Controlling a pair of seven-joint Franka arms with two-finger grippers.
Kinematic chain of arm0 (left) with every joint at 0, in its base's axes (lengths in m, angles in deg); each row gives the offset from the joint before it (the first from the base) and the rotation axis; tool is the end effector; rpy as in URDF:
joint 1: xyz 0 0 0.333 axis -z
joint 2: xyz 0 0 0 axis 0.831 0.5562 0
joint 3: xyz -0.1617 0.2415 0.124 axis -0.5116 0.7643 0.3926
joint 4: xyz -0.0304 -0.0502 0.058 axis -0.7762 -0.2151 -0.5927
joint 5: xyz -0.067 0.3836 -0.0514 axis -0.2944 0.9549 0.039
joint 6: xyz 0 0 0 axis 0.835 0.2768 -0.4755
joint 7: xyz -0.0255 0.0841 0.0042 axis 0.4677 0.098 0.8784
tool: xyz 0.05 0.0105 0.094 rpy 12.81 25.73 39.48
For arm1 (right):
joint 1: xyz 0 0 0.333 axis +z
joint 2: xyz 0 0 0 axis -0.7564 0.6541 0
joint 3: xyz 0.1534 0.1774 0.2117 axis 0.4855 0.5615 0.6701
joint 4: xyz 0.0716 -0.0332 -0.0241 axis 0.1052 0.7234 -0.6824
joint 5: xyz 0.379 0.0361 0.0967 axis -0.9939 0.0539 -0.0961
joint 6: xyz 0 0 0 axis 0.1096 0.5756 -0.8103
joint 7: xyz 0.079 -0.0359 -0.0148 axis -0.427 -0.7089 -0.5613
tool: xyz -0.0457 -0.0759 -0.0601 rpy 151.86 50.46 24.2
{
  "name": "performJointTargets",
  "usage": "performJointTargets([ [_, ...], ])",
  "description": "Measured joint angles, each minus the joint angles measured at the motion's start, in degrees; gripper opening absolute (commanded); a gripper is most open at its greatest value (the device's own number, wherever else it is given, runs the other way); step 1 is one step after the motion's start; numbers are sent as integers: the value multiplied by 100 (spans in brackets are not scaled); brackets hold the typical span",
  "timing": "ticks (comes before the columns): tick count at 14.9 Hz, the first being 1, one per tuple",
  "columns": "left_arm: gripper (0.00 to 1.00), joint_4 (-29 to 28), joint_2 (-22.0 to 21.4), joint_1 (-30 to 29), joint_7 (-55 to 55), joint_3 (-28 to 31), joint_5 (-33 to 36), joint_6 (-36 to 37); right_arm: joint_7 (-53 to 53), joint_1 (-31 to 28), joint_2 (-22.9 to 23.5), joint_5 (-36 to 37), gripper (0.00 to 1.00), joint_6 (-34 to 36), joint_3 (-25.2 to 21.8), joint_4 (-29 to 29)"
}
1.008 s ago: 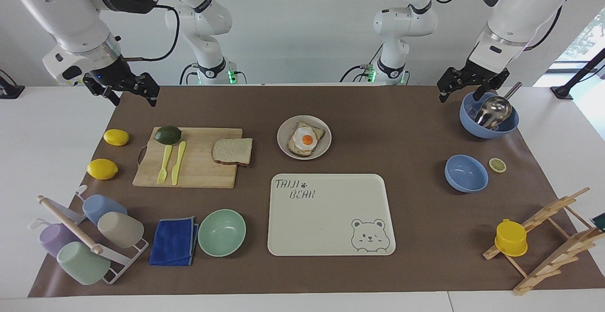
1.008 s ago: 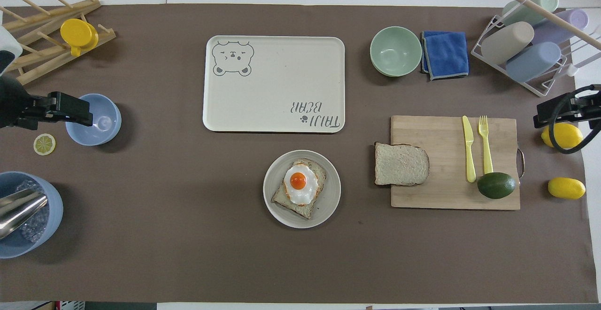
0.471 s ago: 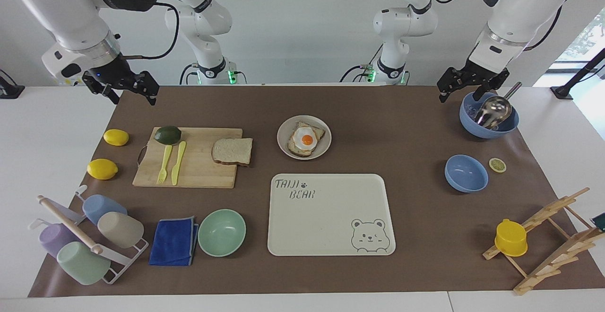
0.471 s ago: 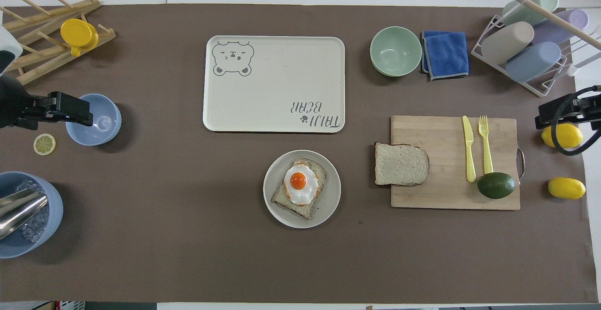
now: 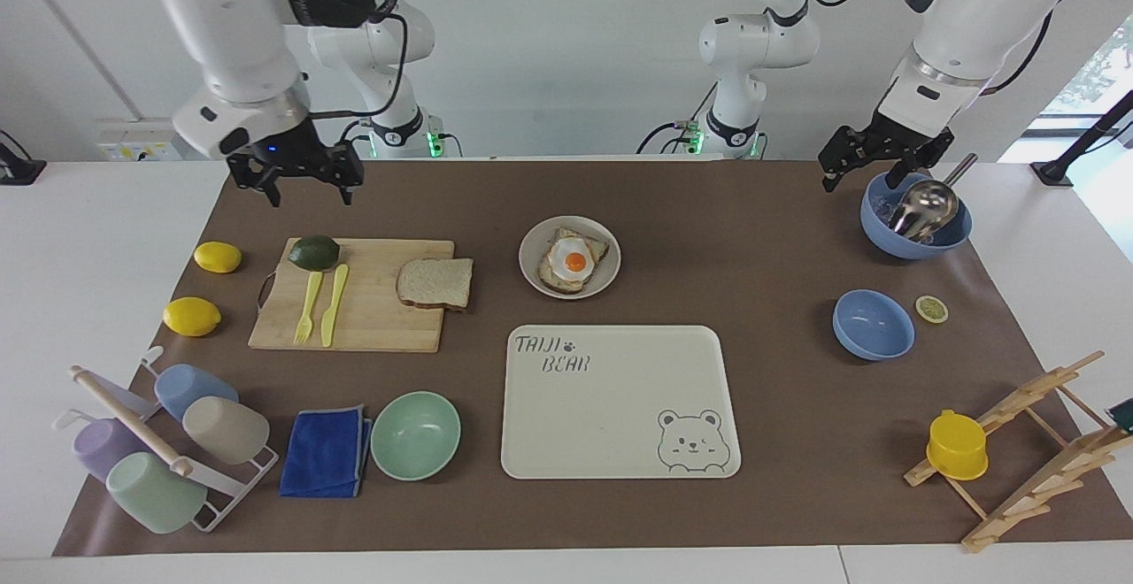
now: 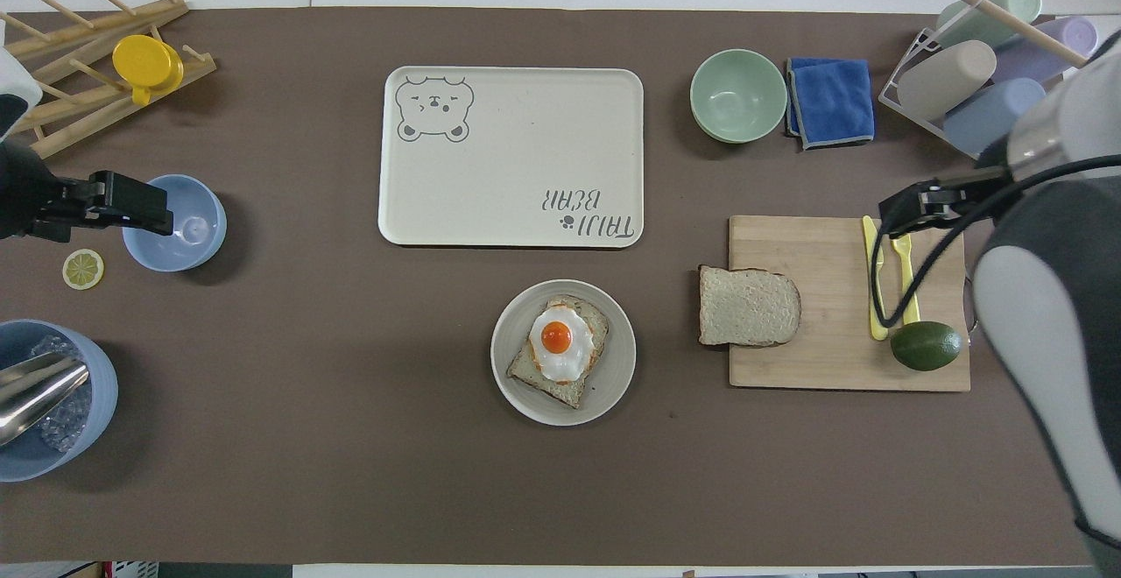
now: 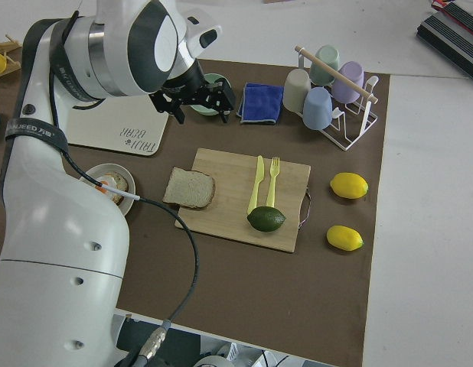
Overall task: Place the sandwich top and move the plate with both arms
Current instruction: 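Reach the right gripper to the bread slice on the cutting board, then grasp the bread slice with the right gripper and lift it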
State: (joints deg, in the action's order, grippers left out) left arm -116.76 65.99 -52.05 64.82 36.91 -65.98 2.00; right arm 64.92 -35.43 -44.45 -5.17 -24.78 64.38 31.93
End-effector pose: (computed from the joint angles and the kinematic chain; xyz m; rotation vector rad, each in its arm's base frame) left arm 0.5400 -0.0725 0.6262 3.1254 -0.0328 -0.0588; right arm 0.5590 0.1004 0.5823 3.0147 0.0926 -0.1188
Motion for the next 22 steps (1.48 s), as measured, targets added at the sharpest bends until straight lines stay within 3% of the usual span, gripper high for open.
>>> performJointTargets([
  [5, 100, 0, 0, 0, 0, 0, 0, 0, 2151, 1558, 1243, 496, 100, -292, 41, -137],
  [10, 100, 0, -1, 0, 0, -3, 0, 2, 3347, 1978, 2355, 865, 100, -455, 35, -253],
  [11, 100, 0, -1, 1, 0, -9, 0, 2, 3395, 1983, 2438, 889, 100, -458, 34, -235],
  [14, 100, 0, -2, -1, 0, -11, 0, 2, 3405, 1967, 2447, 897, 80, -654, -8, -95],
  [22, 100, -19, -12, -6, 0, -1, 0, 13, 3390, 1964, 2128, 1151, 79, -991, -26, 900],
])
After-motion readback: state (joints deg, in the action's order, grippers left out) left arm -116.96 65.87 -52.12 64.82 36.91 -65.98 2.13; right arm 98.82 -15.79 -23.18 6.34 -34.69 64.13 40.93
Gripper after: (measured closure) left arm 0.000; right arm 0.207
